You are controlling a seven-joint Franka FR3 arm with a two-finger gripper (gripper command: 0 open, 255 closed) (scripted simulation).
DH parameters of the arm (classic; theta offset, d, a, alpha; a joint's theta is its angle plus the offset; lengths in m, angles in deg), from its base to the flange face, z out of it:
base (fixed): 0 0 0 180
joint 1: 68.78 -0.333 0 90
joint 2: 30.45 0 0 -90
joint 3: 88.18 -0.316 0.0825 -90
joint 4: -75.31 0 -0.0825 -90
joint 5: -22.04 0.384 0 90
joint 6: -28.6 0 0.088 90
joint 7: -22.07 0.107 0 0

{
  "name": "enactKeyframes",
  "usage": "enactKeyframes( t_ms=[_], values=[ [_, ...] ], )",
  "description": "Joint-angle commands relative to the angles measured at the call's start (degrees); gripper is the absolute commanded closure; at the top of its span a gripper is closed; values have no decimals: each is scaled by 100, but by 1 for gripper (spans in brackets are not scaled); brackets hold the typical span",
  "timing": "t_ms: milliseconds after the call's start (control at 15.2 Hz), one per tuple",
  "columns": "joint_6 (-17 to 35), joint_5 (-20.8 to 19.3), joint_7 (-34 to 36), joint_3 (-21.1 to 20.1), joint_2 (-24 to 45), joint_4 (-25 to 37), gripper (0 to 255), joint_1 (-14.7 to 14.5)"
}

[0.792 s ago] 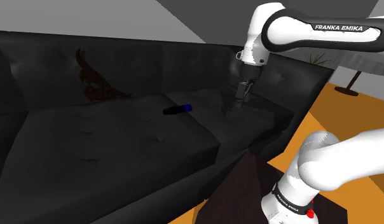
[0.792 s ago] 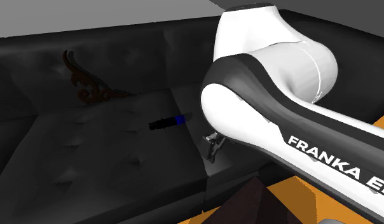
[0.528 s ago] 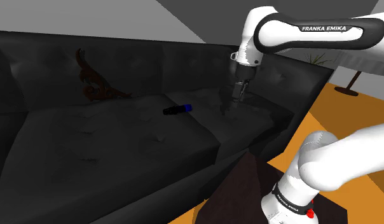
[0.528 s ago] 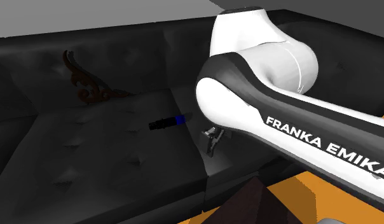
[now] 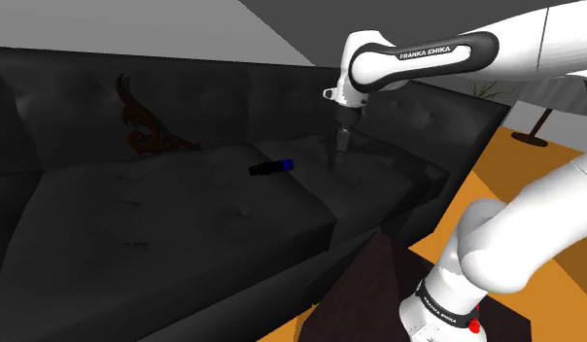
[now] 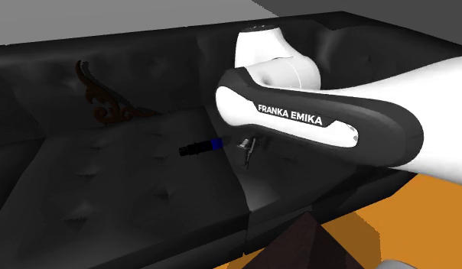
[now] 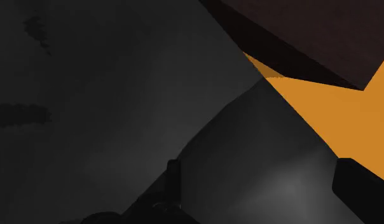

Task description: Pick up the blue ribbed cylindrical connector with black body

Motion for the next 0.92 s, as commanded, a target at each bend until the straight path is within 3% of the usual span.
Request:
enactKeyframes(
  t_ms=[0, 396, 858],
  values=[
    [204, 14, -557, 129, 469, 285, 0, -99],
    [649, 249, -2055, 307, 1825, 1219, 0, -326],
    [859, 590, -3620, 161, 3323, 2528, 0, -398]
  ],
)
